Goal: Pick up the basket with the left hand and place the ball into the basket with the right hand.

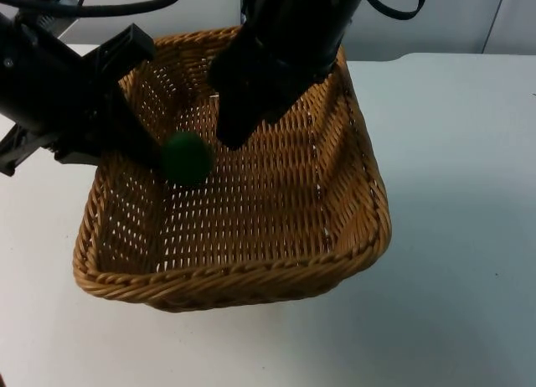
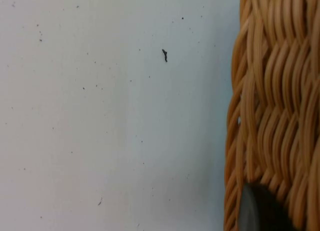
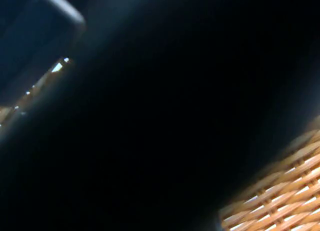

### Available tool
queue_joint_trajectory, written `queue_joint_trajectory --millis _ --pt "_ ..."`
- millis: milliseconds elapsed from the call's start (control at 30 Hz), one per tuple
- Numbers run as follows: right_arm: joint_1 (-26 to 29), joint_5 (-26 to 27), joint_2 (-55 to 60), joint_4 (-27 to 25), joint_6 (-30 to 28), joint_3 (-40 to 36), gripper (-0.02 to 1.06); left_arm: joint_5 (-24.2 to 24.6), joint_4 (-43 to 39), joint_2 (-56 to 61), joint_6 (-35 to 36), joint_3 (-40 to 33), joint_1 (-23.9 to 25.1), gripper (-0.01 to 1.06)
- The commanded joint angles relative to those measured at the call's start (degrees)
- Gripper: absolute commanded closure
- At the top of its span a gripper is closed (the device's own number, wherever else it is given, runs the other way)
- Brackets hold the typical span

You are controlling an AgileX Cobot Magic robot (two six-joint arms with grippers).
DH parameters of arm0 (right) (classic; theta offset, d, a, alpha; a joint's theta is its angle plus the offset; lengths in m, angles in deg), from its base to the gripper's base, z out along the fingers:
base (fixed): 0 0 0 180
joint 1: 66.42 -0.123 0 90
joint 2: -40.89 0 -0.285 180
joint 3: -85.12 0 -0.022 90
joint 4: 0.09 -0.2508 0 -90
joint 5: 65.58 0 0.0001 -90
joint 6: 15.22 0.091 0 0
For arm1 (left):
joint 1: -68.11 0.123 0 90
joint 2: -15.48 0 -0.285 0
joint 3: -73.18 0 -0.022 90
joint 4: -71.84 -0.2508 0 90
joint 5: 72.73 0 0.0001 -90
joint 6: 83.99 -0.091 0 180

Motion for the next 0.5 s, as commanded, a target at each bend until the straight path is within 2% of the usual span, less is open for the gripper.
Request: queue_joint_trajectory --millis 0,133,200,233,300,367,467 --pt "-0.15 -1.0 -0.37 -0.25 0.24 1.3 0.46 1.02 2.24 0.85 -0.36 -0.02 0.02 1.05" --pt "-0.15 -4.52 -2.11 -0.25 0.24 4.2 0.48 0.88 2.13 0.85 -0.36 -0.02 0.02 1.05" --pt "-0.15 -7.47 -3.72 -0.25 0.24 6.62 0.56 0.88 2.13 0.85 -0.36 -0.02 0.02 1.05" --pt "-0.15 -7.47 -3.72 -0.25 0.24 6.62 0.56 0.88 2.13 0.85 -0.36 -0.02 0.02 1.05" --pt "-0.15 -9.39 -5.74 0.14 0.41 9.2 0.74 0.78 2.13 0.85 -0.36 -0.02 0.02 1.05" --pt "-0.15 -9.59 -7.8 0.54 0.65 11.38 1.02 0.67 2.13 0.85 -0.36 -0.02 0.02 1.05" --pt "-0.15 -9.59 -10.17 1.38 2.01 13.42 1.05 0.67 2.13 0.85 -0.36 -0.02 0.02 1.05"
